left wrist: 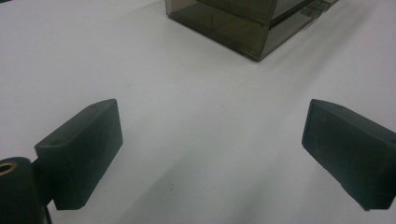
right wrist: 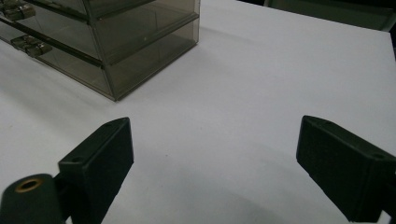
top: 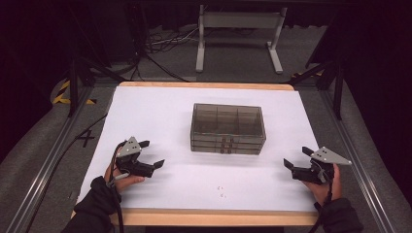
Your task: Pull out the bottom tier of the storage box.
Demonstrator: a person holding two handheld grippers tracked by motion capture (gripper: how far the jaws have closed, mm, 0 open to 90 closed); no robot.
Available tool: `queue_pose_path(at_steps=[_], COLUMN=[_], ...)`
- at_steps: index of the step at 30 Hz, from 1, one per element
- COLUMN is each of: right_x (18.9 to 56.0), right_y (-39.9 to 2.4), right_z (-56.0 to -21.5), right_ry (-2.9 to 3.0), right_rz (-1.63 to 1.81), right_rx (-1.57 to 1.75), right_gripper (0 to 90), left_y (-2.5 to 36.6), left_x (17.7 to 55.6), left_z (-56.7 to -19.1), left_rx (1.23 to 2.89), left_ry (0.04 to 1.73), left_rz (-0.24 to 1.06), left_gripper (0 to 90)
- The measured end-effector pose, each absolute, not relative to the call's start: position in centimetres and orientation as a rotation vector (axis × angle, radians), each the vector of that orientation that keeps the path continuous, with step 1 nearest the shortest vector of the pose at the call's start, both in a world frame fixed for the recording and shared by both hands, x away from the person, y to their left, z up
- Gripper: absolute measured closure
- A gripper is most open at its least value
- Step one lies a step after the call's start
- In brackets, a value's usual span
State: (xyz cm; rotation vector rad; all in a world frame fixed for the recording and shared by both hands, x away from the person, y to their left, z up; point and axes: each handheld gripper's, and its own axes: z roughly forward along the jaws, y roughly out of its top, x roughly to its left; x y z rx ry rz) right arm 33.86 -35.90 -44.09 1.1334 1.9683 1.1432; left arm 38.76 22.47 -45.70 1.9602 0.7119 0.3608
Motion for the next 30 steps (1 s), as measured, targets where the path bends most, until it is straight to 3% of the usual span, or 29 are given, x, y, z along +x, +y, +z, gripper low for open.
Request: queue_pose_path(at_steps=[6,15,27,30], right_x=[34.1,34.4,34.2,33.9], right_y=[-36.0,-36.1,-35.8,-35.1], right_z=[-44.1,-44.0,-43.8,-43.7], right_ry=[1.984,2.019,2.089,2.093], right_rz=[1.15,1.156,1.174,1.145], right_rx=[1.159,1.18,1.191,1.187], right_gripper=[8.7,5.5,3.6,5.8], left_y=[22.6,22.6,22.4,21.9], left_x=[38.7,38.7,39.6,39.9], left_z=[-45.7,-45.5,-42.0,-41.2], left_rx=[1.948,1.961,1.886,1.887], left_ry=[0.715,0.718,0.664,0.63], left_rz=[0.358,0.381,0.432,0.454], left_gripper=[4.1,10.6,26.9,35.2])
